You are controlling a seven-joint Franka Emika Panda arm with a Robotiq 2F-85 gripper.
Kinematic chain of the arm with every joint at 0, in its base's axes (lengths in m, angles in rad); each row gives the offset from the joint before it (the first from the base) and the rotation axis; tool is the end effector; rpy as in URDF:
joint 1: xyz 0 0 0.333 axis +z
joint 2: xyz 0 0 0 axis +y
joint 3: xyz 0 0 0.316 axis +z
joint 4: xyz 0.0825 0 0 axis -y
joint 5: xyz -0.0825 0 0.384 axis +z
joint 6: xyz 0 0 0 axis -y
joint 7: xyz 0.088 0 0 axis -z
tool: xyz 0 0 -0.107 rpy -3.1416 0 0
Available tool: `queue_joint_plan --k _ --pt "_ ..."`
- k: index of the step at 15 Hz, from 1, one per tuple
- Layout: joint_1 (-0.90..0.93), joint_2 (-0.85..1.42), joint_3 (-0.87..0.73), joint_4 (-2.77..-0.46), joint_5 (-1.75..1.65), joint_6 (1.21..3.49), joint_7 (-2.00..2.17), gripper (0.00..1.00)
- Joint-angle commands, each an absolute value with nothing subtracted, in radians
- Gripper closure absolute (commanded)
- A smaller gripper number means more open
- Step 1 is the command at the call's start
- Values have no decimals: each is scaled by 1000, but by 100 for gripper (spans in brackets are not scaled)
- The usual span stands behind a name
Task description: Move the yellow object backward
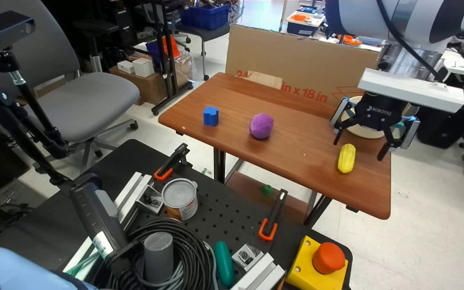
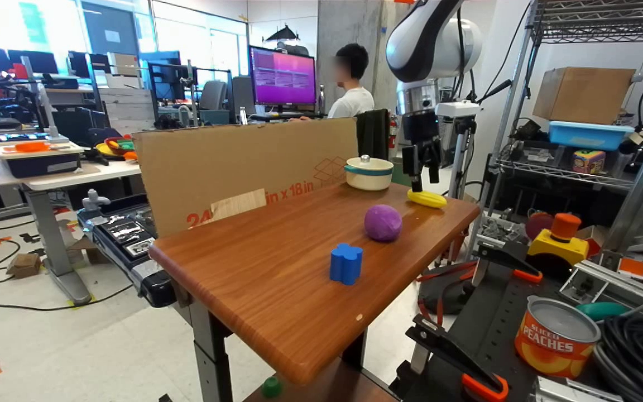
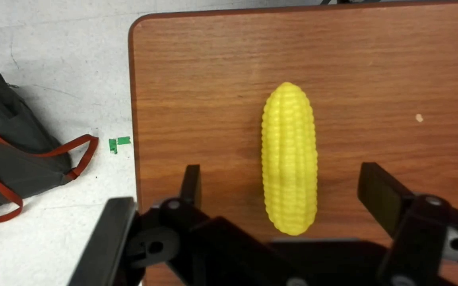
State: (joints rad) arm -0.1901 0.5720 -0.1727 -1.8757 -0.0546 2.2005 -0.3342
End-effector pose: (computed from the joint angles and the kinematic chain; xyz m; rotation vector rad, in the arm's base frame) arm 0.5706 -0.2151 0.1913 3.0670 0.0379 -0.4201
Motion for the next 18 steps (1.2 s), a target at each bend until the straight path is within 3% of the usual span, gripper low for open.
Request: queue_joint_plan --k 1,5,9,18 --pt "-206 651 -151 -1776 -77 2130 -290 28" --pt "-195 728 -159 -1707 -96 2107 -231 58" --pt "-172 666 -161 -1750 -154 2097 -215 87" --pt "-82 501 -81 -1814 -162 2107 -150 91"
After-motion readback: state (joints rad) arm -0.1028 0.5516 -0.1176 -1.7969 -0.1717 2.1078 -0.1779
